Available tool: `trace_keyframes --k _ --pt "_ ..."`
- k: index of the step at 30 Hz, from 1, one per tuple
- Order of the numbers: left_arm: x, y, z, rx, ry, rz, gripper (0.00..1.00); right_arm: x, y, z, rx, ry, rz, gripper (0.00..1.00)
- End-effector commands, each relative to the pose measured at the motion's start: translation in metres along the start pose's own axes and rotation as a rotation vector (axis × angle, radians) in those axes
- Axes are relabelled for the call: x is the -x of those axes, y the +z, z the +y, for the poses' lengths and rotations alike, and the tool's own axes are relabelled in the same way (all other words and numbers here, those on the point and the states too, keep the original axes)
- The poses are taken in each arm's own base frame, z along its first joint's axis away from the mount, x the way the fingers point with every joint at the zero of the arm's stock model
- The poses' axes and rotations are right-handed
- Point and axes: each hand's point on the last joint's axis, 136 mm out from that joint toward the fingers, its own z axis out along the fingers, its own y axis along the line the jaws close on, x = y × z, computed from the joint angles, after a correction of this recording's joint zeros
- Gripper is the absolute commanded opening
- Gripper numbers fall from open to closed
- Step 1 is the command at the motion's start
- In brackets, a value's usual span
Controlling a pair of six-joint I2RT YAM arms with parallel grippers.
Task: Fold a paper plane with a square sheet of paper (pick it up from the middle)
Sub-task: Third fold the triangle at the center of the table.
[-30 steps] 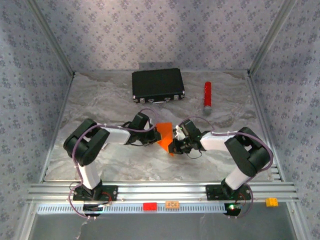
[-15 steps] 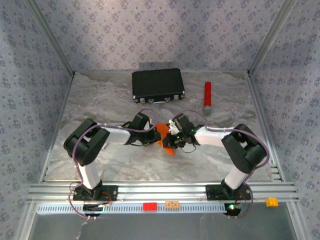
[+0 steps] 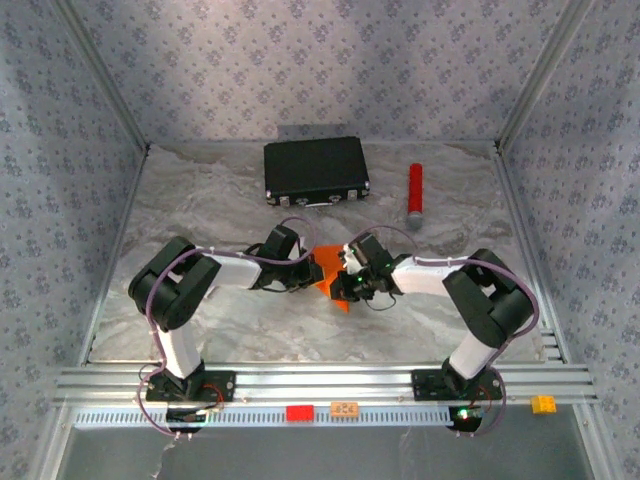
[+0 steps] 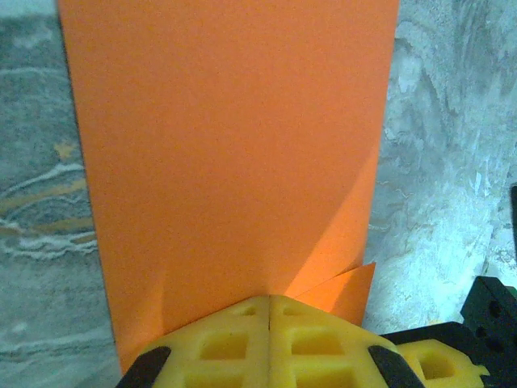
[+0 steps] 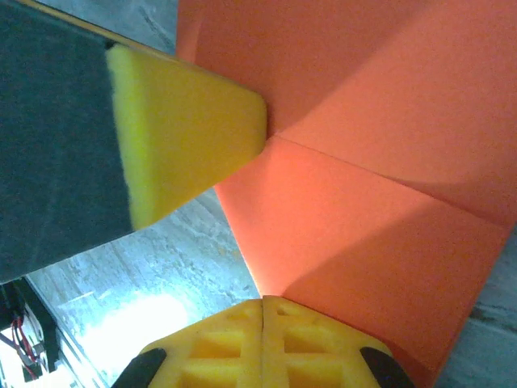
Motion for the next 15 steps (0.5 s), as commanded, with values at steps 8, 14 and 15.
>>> trace_keyframes --k 8,14,15 --pt "-0.013 0.007 0.037 0.106 -0.044 0.035 0.01 0.018 0.017 0.019 0.048 0.009 -0.007 0.05" --pt "-0.013 0.007 0.039 0.111 -0.048 0.036 0.01 0.003 0.02 -0.003 -0.016 0.027 0.024 0.07" --pt "-0.013 0.007 0.039 0.111 -0.047 0.037 0.01 -0.001 0.017 -0.005 -0.022 0.024 0.027 0.07"
